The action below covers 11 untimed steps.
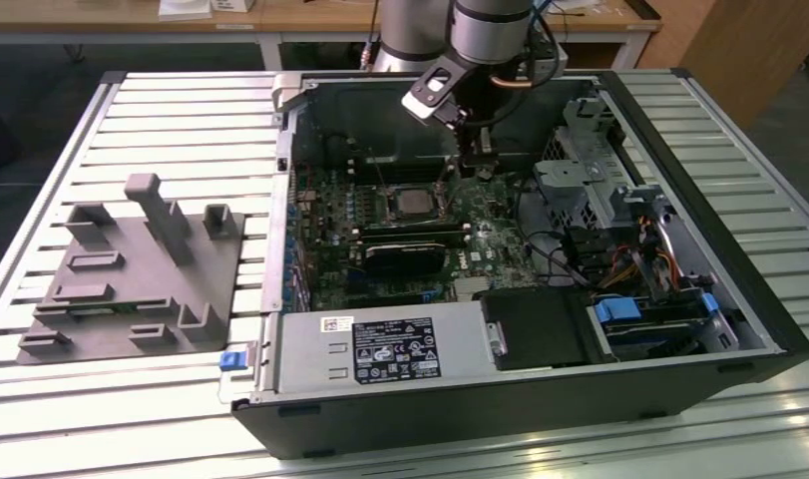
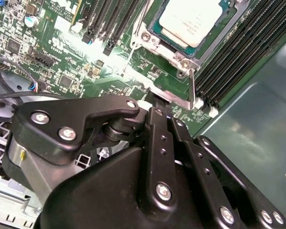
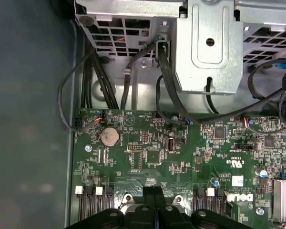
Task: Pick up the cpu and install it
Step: 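Close the cpu cover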
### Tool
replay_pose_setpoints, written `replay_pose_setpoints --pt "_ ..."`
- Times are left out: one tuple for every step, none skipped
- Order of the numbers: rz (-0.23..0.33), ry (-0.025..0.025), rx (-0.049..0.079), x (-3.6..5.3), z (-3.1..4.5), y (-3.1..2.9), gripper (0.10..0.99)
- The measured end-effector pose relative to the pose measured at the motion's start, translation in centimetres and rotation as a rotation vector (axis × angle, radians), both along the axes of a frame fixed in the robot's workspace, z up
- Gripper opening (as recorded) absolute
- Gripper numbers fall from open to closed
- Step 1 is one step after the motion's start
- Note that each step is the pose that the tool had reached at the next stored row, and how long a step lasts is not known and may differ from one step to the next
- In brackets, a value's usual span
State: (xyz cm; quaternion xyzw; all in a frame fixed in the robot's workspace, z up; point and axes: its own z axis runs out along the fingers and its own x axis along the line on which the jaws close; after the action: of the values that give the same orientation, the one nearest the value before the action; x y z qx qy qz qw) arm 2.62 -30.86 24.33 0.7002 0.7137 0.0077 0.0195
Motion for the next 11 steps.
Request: replay_pose_setpoints --pt "0.000 0.0000 0.000 -0.07 0.00 0.00 0.106" --pt "0.000 0.0000 0.000 -0.14 0.00 0.00 0.106" --pt "0.000 0.0000 0.000 -0.22 0.00 0.00 0.106" --pt "0.000 0.0000 0.000 -0.31 0.00 0.00 0.106" --pt "0.000 0.0000 0.000 -0.41 -0.01 0.00 0.106" --pt "0.000 0.0000 0.000 -0.49 -0.01 0.00 0.106" --pt "0.000 0.0000 0.000 -0.59 -0.01 0.00 0.106" --pt "0.000 0.0000 0.000 -0.66 -0.01 0.00 0.106" --pt "0.000 0.0000 0.000 -0.74 -0.01 0.00 0.106" --pt "0.000 0.0000 0.000 -0.81 -0.01 0.00 0.106" --pt "0.000 0.0000 0.000 -0.87 -0.01 0.00 0.106"
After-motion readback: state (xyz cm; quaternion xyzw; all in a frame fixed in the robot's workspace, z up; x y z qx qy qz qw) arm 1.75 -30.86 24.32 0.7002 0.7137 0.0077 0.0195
